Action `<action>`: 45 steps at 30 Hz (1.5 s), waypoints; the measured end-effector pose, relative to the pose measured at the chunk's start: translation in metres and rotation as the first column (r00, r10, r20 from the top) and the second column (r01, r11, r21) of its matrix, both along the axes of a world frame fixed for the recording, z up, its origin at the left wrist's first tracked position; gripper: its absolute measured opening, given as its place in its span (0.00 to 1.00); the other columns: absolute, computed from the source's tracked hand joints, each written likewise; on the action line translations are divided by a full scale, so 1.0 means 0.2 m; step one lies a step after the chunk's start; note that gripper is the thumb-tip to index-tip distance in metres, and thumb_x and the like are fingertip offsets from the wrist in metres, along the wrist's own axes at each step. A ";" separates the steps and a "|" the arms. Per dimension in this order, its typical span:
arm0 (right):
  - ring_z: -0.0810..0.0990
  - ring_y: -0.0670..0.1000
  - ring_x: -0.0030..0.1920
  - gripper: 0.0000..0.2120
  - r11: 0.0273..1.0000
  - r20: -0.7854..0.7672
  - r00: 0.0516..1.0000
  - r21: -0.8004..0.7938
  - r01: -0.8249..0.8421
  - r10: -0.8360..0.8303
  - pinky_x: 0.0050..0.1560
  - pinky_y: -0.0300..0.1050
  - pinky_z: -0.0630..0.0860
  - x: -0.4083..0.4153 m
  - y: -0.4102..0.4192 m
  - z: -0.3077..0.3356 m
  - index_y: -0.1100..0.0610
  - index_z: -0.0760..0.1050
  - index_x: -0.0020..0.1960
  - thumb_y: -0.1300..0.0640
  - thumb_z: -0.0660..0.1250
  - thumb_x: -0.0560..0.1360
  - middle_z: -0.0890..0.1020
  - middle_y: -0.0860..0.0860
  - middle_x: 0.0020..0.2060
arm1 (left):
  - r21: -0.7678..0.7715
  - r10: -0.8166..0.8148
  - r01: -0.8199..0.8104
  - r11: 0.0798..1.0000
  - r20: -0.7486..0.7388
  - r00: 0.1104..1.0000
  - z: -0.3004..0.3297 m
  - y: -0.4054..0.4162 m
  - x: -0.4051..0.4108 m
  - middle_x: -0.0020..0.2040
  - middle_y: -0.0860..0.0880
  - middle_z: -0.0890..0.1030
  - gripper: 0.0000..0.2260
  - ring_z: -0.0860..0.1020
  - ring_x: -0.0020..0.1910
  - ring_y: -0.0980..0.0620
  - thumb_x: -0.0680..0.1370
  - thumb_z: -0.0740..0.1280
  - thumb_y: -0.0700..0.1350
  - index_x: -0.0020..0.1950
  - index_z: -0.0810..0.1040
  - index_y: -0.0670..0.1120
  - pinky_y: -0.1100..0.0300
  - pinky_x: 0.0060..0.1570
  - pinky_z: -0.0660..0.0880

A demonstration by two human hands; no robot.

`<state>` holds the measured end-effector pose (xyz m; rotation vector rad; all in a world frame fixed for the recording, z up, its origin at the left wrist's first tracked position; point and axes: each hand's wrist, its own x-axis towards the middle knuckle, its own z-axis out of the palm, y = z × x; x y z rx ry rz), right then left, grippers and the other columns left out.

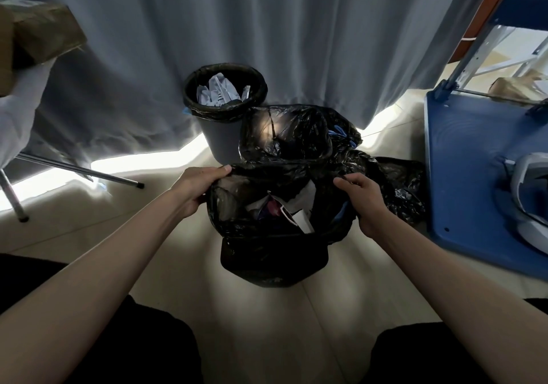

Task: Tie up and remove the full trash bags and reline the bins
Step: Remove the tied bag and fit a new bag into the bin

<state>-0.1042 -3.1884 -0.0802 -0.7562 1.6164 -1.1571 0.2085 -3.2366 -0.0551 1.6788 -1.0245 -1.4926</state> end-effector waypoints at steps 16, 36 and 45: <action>0.76 0.51 0.44 0.14 0.999 -0.252 0.968 0.024 0.027 -0.020 0.45 0.49 0.75 -0.01 0.00 -0.04 0.52 0.72 0.43 0.41 0.67 0.75 0.77 0.48 0.40 | -0.152 -0.102 0.161 0.975 0.336 0.936 0.08 0.01 0.02 0.38 0.48 0.77 0.11 0.74 0.36 0.52 0.69 0.78 0.47 0.45 0.80 0.43 0.61 0.38 0.70; 0.79 0.51 0.45 0.25 0.856 -0.341 0.804 0.371 -0.360 0.486 0.29 0.41 0.74 -0.04 0.13 0.15 0.52 0.71 0.59 0.51 0.78 0.67 0.79 0.53 0.50 | 0.103 -0.337 0.334 0.937 0.517 0.786 0.22 0.06 0.05 0.39 0.44 0.79 0.18 0.79 0.32 0.48 0.65 0.79 0.34 0.51 0.76 0.39 0.62 0.26 0.78; 0.81 0.51 0.32 0.25 0.916 -0.113 0.911 0.122 -0.382 0.396 0.26 0.41 0.77 -0.05 0.12 0.25 0.56 0.71 0.59 0.74 0.73 0.68 0.77 0.57 0.43 | -0.289 0.049 0.162 0.943 0.604 0.796 0.32 0.01 0.07 0.36 0.48 0.78 0.15 0.73 0.30 0.54 0.65 0.78 0.35 0.39 0.74 0.47 0.62 0.31 0.70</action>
